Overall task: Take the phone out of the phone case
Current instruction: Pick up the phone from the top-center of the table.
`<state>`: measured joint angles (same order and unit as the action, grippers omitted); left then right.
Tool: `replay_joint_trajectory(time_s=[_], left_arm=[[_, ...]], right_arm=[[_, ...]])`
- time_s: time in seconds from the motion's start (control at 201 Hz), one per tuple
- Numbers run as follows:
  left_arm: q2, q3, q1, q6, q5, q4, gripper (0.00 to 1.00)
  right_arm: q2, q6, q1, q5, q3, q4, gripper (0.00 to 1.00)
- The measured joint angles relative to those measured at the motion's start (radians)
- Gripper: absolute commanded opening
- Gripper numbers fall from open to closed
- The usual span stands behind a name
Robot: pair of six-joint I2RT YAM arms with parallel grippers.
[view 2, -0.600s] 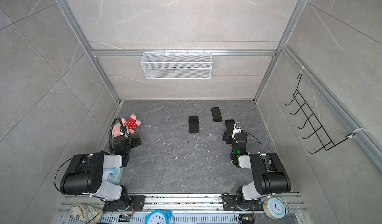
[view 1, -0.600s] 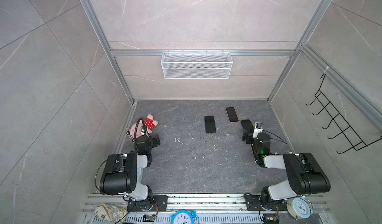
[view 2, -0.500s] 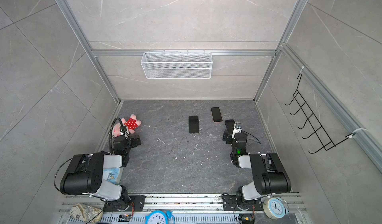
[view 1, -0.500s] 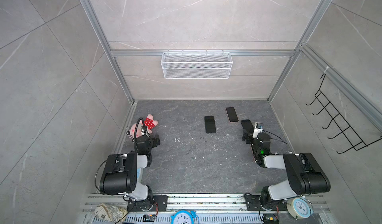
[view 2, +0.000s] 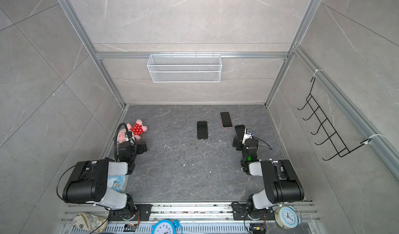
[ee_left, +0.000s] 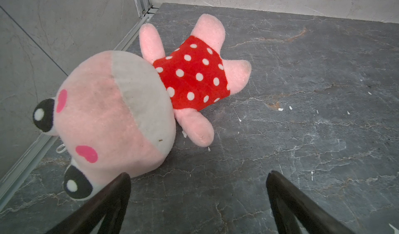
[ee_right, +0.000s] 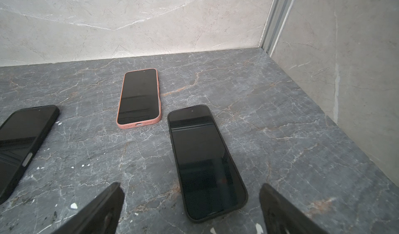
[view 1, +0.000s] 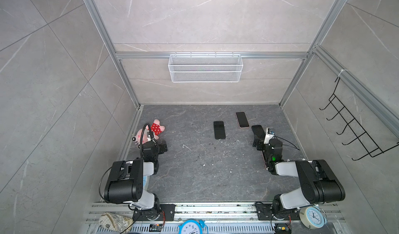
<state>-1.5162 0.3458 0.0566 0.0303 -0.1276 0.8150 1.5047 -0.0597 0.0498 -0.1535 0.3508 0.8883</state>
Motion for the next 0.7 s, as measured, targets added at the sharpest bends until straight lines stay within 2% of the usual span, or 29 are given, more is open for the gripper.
replay_joint_trajectory(time_s=[0.563, 0.702], left_arm=[[0.000, 0.000, 0.000, 0.000, 0.000, 0.000, 0.99], [0.063, 0.000, 0.000, 0.002, -0.002, -0.069, 0.98]], right_arm=[[-0.001, 0.000, 0.000, -0.003, 0.000, -0.001, 1.00], [-0.097, -0.002, 0.027, -0.071, 0.042, -0.174, 1.00]])
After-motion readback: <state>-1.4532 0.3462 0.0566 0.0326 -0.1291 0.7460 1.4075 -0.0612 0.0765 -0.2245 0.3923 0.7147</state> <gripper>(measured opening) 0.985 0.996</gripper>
